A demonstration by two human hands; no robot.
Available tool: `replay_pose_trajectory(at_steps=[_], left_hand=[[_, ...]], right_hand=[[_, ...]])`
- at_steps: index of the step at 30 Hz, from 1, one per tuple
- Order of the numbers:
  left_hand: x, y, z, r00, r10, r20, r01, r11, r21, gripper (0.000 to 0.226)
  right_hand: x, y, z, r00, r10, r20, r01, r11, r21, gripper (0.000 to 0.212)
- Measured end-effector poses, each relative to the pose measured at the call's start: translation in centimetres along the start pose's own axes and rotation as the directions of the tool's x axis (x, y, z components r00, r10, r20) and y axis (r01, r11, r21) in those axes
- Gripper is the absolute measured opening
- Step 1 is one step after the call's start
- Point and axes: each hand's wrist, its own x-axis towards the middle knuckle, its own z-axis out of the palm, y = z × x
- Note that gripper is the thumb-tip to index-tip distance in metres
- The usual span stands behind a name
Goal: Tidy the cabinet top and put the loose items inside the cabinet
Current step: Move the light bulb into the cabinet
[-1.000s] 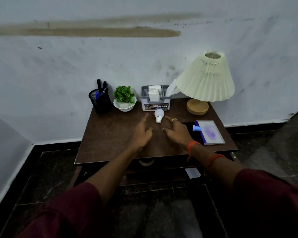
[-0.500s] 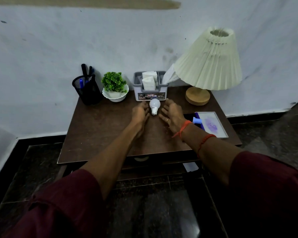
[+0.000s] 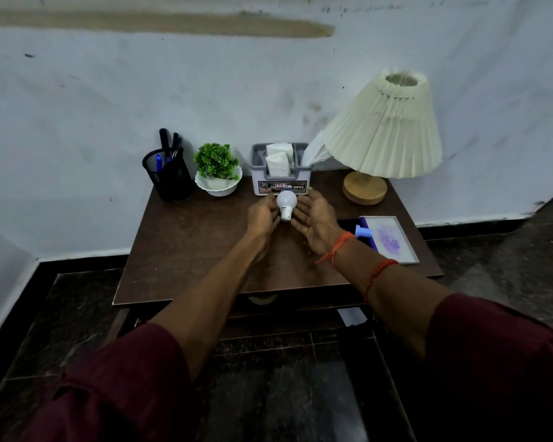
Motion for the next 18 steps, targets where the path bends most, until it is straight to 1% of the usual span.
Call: replay_pose_trajectory(at_steps=[3,7,9,10,12,13,16,18], left_hand=[[-1.6,1.0,0.3,1.0,0.0,0.01,0.0,1.0,-0.011,0.021],[-3.8,1.3,0.3,1.0,0.006,0.003,-0.005,1.0,-0.017,0.023],[-5.6,1.0,0.1,1.0,0.004,-0.016,-0.004,1.0,-0.004,0.032],[-6.7,0.6,-0.1,1.0,0.0,-0.022,0.0,1.0,-0.006,0.033],[-9.1,-0.5,-0.6,0.999,-0.036,-0.025,0.035,0.999,-0.027,0.026],[-10.4,-1.1,-0.9,0.998,-0.051,-0.027,0.05,0.998,-0.034,0.026],[-13.5,-3.5,-2.0,0.999,-0.04,-0.015,0.039,0.999,-0.033,0.038],[-15.4,-4.9,-2.4,0.998,-0.056,-0.007,0.055,0.997,-0.057,0.039]], right_hand=[[-1.6,-0.6,0.1,1.0,-0.017,0.014,0.016,1.0,0.006,0.043],[-3.8,-0.9,-0.4,1.0,-0.019,0.021,0.019,1.0,0.009,0.045],[-5.3,-0.4,-1.0,1.0,-0.002,0.029,0.001,1.0,0.014,0.047],[-6.1,0.1,-1.5,1.0,0.005,0.03,-0.005,1.0,0.021,0.049],[-7.7,1.3,-2.5,0.999,0.024,0.028,-0.025,0.999,0.023,0.049],[-8.7,1.9,-3.1,0.999,0.031,0.018,-0.032,0.999,0.024,0.047],[-11.9,3.9,-4.7,0.999,0.044,0.001,-0.044,0.998,0.049,0.037],[-13.6,5.1,-5.9,0.998,0.059,0.006,-0.059,0.997,0.059,0.042]])
